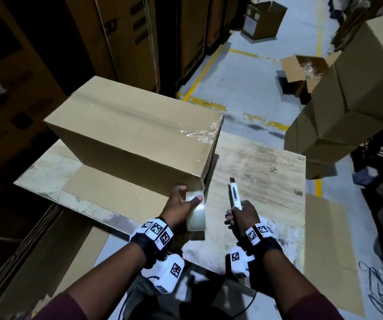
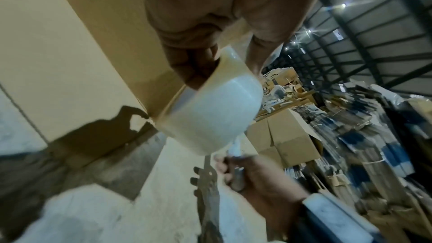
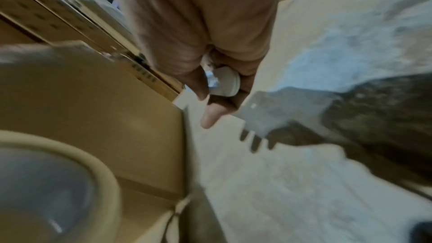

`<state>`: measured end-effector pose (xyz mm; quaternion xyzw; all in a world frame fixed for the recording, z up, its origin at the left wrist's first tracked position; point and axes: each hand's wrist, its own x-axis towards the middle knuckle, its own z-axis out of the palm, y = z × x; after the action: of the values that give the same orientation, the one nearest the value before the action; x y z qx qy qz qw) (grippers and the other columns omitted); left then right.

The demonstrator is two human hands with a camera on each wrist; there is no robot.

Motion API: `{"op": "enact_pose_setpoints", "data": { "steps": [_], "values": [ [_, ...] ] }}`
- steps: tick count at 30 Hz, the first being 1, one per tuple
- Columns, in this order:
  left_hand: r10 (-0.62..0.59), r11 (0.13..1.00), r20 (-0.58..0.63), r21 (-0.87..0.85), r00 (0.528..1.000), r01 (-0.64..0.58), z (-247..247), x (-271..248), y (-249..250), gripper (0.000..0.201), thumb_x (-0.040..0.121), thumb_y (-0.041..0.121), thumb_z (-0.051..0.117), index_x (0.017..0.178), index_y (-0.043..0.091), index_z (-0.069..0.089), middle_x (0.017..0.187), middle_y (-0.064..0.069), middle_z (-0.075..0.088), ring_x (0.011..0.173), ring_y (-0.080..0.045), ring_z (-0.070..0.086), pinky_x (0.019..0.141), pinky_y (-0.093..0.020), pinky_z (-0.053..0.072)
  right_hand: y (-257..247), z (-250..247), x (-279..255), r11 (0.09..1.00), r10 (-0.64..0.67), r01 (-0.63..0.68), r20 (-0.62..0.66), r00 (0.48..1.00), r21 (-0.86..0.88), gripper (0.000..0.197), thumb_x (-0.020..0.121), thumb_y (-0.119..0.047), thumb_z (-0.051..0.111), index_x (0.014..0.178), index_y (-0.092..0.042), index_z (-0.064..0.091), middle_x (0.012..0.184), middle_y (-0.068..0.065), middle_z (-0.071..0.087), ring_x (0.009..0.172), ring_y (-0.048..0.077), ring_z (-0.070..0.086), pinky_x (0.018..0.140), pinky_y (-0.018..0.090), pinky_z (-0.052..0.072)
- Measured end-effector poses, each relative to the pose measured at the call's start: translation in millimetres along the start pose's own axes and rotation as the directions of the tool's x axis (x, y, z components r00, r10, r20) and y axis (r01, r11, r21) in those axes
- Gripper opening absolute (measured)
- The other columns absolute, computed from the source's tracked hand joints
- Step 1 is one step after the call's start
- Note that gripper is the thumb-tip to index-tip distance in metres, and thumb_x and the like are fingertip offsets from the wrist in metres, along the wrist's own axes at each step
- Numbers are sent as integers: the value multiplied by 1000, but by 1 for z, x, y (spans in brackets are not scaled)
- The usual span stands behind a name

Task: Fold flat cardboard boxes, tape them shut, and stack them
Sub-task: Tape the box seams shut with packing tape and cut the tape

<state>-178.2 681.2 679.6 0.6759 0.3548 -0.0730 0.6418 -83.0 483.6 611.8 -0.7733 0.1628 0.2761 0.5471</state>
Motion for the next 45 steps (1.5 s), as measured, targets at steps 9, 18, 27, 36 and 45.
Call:
{"op": "enact_pose_setpoints", "data": {
  "steps": [9, 18, 27, 36, 45],
  "values": [
    [79, 995, 172, -66, 982, -69, -26, -1, 0, 19, 82, 19, 78, 100, 16, 75, 102, -4, 76, 89, -20, 67, 76, -28, 49, -105, -68, -94, 702, -535, 669, 440, 721, -243, 16, 106, -22, 52, 117, -26, 61, 72, -7, 57, 58, 9, 49, 54, 21, 37],
    [-16, 986, 274, -158, 962, 61, -31, -28, 12, 33, 90, 35, 72, 106, 7, 76, 94, -10, 76, 72, -16, 69, 57, -18, 50, -141, -74, -127, 267, -435, 810, 685, 584, -522, 33, 105, -42, 50, 137, -40, 56, 64, -14, 55, 59, 2, 55, 55, 17, 37],
    [5, 981, 169, -191, 986, 28, -25, -27, 18, 34, 88, 32, 74, 100, 0, 76, 85, -11, 76, 65, -16, 68, 59, -20, 52, -152, -54, -131, -60, -510, 777, 688, 515, -626, 36, 105, -39, 50, 140, -42, 57, 84, -3, 73, 78, 19, 65, 58, 32, 43],
    [19, 985, 158, -174, 987, 9, -23, -26, 19, 33, 89, 32, 73, 97, 0, 76, 78, -9, 73, 64, -16, 65, 58, -20, 49, -164, -37, -149, -332, -452, 623, 699, 554, -708, 38, 107, -35, 40, 143, -40, 49, 99, 2, 70, 81, 28, 59, 53, 30, 26],
    [7, 994, 193, -105, 981, 14, -27, -25, 13, 40, 87, 40, 74, 97, 2, 76, 79, -7, 74, 65, -15, 66, 59, -20, 48, -125, -75, -112, -178, -422, 648, 653, 629, -740, 24, 107, -43, 34, 116, -22, 43, 70, -6, 46, 56, 18, 41, 53, 38, 34]
  ]
}}
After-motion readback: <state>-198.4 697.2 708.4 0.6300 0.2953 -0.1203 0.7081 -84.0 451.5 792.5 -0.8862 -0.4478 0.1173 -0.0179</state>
